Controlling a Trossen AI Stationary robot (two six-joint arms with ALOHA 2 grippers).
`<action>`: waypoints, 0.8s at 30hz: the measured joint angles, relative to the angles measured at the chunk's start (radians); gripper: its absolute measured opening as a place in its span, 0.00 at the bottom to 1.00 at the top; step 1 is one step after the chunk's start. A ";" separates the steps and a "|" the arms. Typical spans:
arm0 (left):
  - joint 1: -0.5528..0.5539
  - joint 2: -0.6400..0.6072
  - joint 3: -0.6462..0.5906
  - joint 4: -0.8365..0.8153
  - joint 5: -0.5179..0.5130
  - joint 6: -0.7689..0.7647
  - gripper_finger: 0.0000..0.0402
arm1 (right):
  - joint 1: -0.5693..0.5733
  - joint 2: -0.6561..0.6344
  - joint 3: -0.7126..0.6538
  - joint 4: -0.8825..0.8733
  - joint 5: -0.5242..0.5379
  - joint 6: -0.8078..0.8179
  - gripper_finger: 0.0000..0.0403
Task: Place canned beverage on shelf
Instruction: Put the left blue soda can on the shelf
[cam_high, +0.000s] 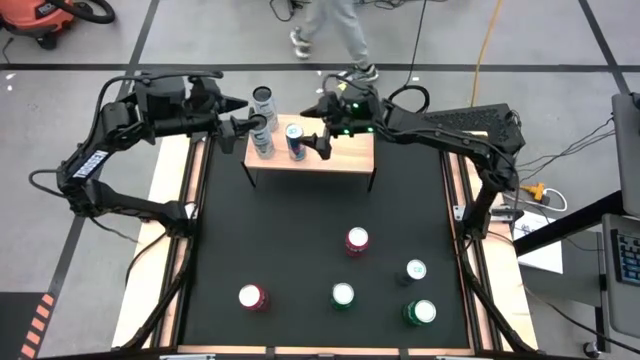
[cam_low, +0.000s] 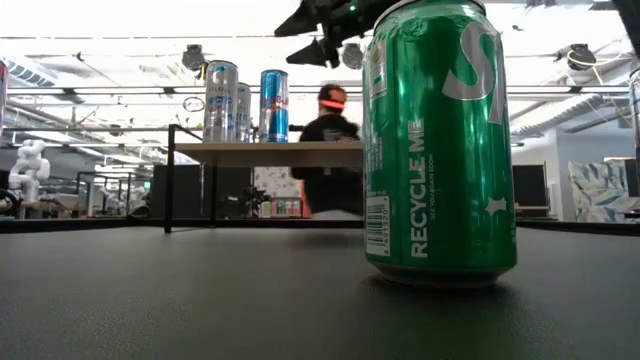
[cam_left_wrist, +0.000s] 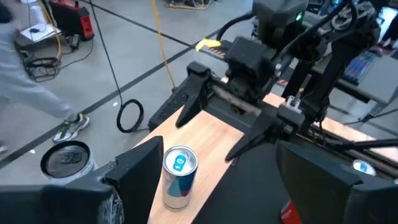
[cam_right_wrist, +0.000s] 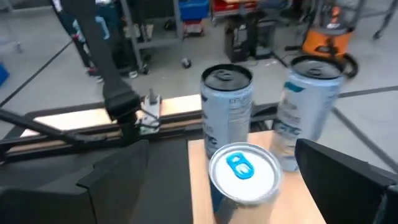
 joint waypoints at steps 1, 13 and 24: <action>0.000 -0.001 0.000 0.000 0.000 -0.002 0.77 | 0.000 0.018 0.021 -0.012 -0.010 -0.006 0.94; 0.000 -0.014 0.000 0.000 -0.005 0.024 0.77 | 0.000 0.075 0.080 -0.031 0.097 -0.057 0.97; 0.000 -0.017 0.000 0.000 -0.005 0.034 0.77 | 0.014 0.126 0.081 -0.029 0.095 -0.031 0.99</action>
